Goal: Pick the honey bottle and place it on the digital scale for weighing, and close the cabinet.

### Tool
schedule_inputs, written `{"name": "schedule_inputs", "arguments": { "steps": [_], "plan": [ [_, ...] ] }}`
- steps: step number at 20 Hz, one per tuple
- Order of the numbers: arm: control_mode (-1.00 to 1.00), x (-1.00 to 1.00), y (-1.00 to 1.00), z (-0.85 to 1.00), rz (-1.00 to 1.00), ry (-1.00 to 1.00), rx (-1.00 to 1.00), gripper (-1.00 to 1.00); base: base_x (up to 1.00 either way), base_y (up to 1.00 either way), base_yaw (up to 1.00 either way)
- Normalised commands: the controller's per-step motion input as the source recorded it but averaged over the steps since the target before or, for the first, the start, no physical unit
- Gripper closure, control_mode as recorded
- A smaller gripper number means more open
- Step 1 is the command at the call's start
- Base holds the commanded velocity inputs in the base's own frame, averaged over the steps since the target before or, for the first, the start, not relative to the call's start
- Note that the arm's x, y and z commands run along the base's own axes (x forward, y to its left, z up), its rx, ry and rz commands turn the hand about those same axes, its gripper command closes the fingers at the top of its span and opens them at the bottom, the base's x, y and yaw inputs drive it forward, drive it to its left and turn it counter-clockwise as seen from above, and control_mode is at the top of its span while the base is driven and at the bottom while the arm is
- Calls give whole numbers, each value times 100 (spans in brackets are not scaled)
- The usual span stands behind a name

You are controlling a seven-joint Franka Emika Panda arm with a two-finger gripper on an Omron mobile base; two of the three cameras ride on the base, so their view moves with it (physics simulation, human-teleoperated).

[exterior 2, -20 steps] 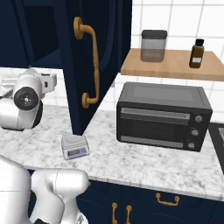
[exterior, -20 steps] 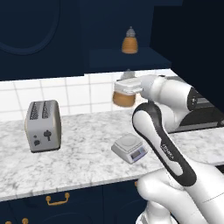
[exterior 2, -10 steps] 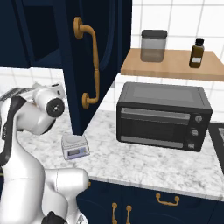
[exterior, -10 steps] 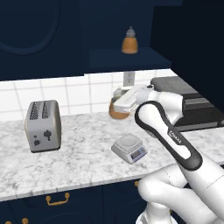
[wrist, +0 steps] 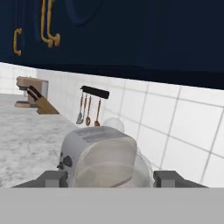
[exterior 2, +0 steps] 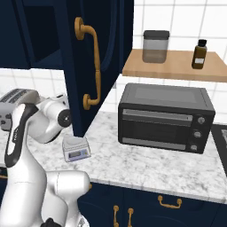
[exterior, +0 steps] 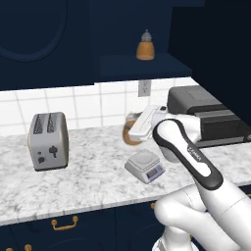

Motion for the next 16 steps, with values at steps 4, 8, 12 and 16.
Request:
{"name": "schedule_inputs", "arguments": {
  "steps": [4,8,12,16],
  "plan": [
    [-100,0,-14,-9,0,5,0,100,0,0,0],
    [-100,0,-9,-29,0,3,0,100,0,0,0],
    [-100,0,-16,-28,0,4,0,100,0,0,0],
    [-100,0,-25,-13,0,3,0,100,0,0,0]
  ]
}}
